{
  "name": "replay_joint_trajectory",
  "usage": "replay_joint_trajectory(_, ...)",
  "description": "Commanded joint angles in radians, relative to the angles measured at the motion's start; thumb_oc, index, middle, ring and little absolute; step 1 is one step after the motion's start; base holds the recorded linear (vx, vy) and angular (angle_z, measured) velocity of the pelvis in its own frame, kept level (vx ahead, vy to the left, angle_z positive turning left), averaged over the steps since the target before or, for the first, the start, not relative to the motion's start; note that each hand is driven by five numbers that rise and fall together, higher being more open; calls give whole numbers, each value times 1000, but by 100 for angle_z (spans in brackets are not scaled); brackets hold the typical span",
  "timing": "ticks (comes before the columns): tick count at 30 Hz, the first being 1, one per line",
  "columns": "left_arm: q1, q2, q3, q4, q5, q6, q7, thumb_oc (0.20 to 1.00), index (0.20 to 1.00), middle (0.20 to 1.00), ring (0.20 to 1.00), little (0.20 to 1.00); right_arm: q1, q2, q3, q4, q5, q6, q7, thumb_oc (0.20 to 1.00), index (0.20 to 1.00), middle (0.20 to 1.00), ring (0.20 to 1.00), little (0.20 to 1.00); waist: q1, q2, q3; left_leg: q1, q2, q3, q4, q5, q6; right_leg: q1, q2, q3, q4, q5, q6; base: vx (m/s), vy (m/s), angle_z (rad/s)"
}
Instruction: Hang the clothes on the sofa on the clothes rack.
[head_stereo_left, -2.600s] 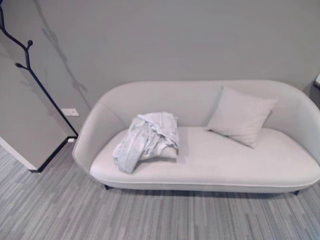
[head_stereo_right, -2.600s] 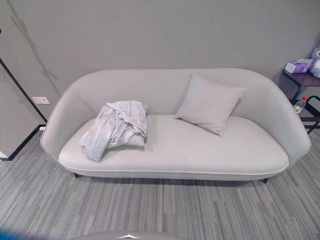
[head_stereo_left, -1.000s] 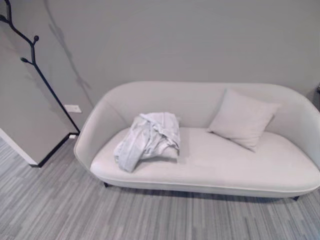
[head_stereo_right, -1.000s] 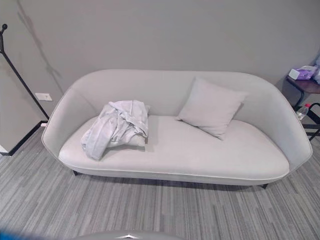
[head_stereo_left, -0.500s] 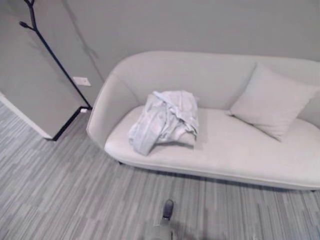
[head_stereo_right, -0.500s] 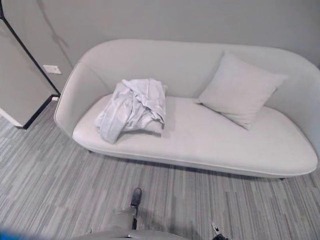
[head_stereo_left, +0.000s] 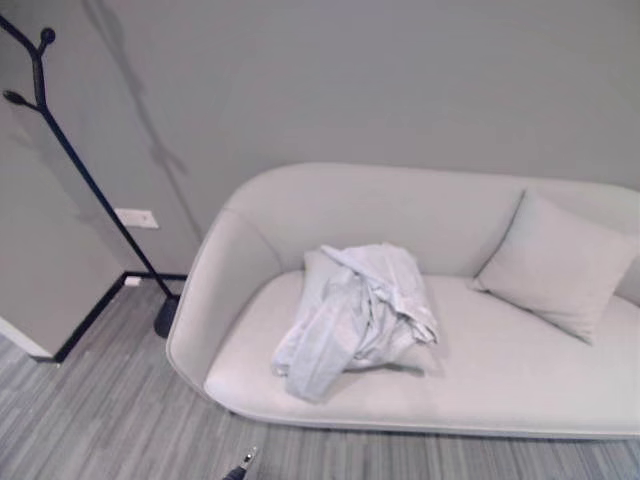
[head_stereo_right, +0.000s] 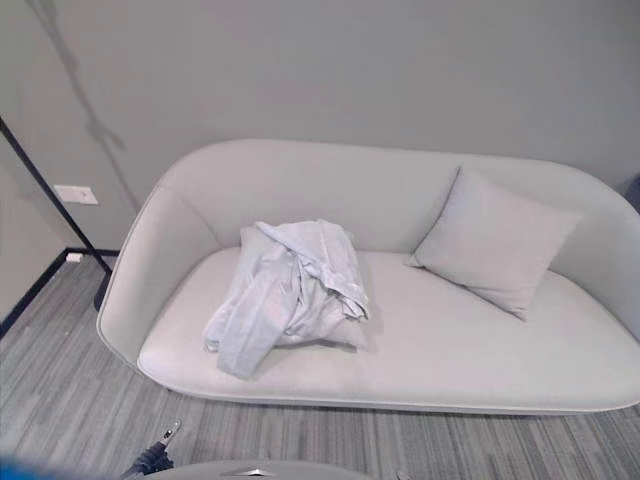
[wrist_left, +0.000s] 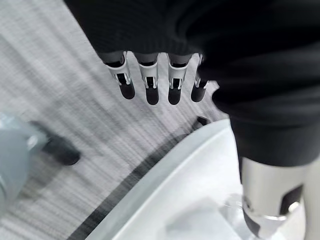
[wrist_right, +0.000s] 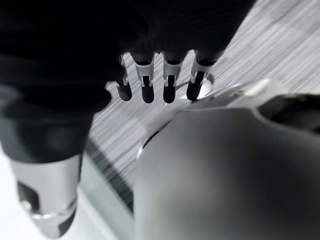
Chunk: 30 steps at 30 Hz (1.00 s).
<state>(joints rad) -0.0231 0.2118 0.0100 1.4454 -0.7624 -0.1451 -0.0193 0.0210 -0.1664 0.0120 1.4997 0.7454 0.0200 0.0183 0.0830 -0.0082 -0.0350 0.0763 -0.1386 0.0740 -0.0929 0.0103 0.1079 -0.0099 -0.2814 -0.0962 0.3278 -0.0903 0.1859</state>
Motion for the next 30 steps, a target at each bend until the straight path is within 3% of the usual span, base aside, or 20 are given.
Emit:
replay_joint_trajectory(1,-15,19,80,40,45,-7,-8,1000,1000,1000,1000,1000,-72,-2,4,13,8,-19,15,1000,1000,1000,1000,1000,-8,-12,44,-36,85,-66,6,-13,-88,-8,182,-23,-217,88,-62,131,79,-10)
replay_joint_trajectory(3,-19,11,84,52,45,-4,-12,1000,1000,1000,1000,1000,-68,-1,14,19,24,-22,14,1000,1000,1000,1000,1000,-28,-21,62,-2,67,-92,6,-28,-86,-34,254,22,-261,99,-62,164,77,15)
replay_joint_trajectory(7,-8,-29,79,73,40,-6,-22,1000,1000,1000,1000,1000,-48,-3,5,42,44,-16,11,1000,1000,1000,1000,1000,-46,-33,67,34,37,-145,6,-41,-81,-42,321,126,-323,136,-71,156,44,41)
replay_joint_trajectory(15,30,-56,74,94,67,9,-35,1000,1000,1000,1000,1000,-42,-3,26,39,-9,-18,6,1000,1000,1000,1000,1000,-46,-29,30,79,56,-174,6,-65,-91,22,323,118,-331,126,-94,178,-54,37)
replay_joint_trajectory(16,15,-56,69,76,54,2,-14,1000,1000,1000,1000,1000,-66,-2,90,-29,-117,-53,-30,1000,1000,1000,1000,1000,-44,-32,30,91,80,-193,16,-82,-108,30,323,120,-330,121,-95,160,-80,26)
replay_joint_trajectory(17,15,-56,70,76,54,2,-13,1000,1000,1000,1000,1000,-65,-2,90,-30,-118,-53,-31,1000,1000,1000,1000,1000,-45,-32,30,92,80,-194,16,-82,-108,31,323,119,-330,120,-95,198,-137,36)
replay_joint_trajectory(19,-22,-75,29,8,27,-14,9,1000,1000,1000,1000,1000,-101,-12,164,-111,-255,-75,-82,1000,1000,1000,1000,1000,-42,-42,60,0,71,-178,199,-131,-133,45,312,113,-344,118,-99,24,-71,24)
replay_joint_trajectory(20,-39,-83,13,-27,7,-22,16,1000,1000,1000,1000,1000,-116,-21,186,-141,-290,-77,-95,1000,1000,1000,1000,1000,-37,-45,85,-55,61,-171,291,-118,-151,50,305,114,-342,117,-105,-46,-15,14)
replay_joint_trajectory(22,-54,-95,-8,-58,-15,-27,20,1000,1000,1000,1000,1000,-144,-30,211,-171,-311,-77,-106,1000,1000,1000,1000,1000,-34,-47,112,-143,60,-164,429,-96,-150,58,300,112,-338,107,-118,-5,11,21)
replay_joint_trajectory(23,-65,-104,-21,-65,-34,-31,25,1000,1000,1000,1000,1000,-172,-40,240,-167,-339,-73,-108,1000,1000,1000,1000,1000,-29,-52,123,-211,92,-143,472,-66,-138,68,287,107,-339,95,-126,53,31,4)
replay_joint_trajectory(25,-65,-104,-21,-65,-34,-31,25,1000,1000,1000,1000,1000,-173,-40,240,-167,-339,-73,-108,1000,1000,1000,1000,1000,-29,-51,124,-211,92,-143,474,-67,-138,68,288,107,-339,94,-126,83,43,-2)
replay_joint_trajectory(26,-61,-109,-25,-74,-44,-32,23,1000,1000,1000,1000,1000,-179,-40,255,-168,-355,-68,-110,1000,1000,1000,1000,1000,-19,-56,119,-218,143,-123,375,-67,-131,84,273,100,-350,74,-121,175,85,4)
replay_joint_trajectory(27,-57,-108,-26,-72,-41,-33,24,1000,1000,1000,1000,1000,-177,-41,256,-170,-363,-69,-109,1000,1000,1000,1000,1000,-16,-55,115,-199,165,-123,312,-46,-137,89,271,98,-352,66,-119,247,138,2)
replay_joint_trajectory(30,-51,-112,-43,-70,-32,-32,30,1000,1000,1000,1000,1000,-173,-51,249,-165,-379,-66,-120,1000,1000,1000,1000,1000,-4,-22,100,-258,242,-172,55,108,-190,128,265,107,-340,2,-119,238,207,12)
